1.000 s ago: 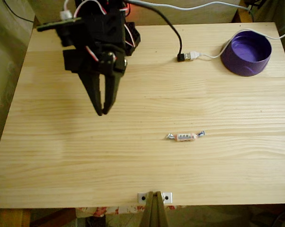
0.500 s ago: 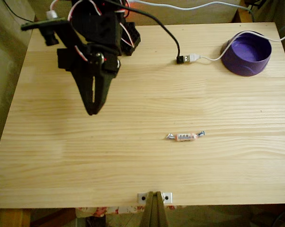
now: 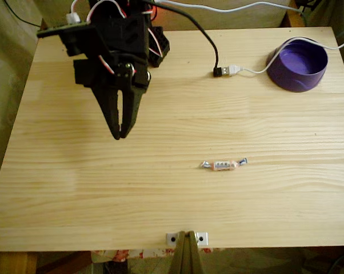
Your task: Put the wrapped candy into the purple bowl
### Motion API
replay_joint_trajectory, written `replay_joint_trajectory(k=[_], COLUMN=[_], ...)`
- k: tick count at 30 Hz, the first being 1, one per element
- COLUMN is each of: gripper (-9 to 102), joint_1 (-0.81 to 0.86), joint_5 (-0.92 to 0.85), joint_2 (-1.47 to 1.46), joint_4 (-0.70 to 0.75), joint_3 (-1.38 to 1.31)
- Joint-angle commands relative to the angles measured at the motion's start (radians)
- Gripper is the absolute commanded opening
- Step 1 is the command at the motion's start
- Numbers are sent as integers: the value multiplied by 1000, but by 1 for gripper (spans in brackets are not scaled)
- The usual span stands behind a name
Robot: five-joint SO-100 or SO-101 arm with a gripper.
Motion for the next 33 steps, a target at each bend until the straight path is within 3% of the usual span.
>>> replay_joint_trajectory(k=[1, 15, 25, 33], gripper=[2, 2, 1, 5], joint_1=[17, -64, 14, -67], joint_5=[15, -72, -586, -804], joint_2=[11, 14, 14, -245], joint_4=[-9, -80, 38, 189], joint_3=[37, 25, -141, -411])
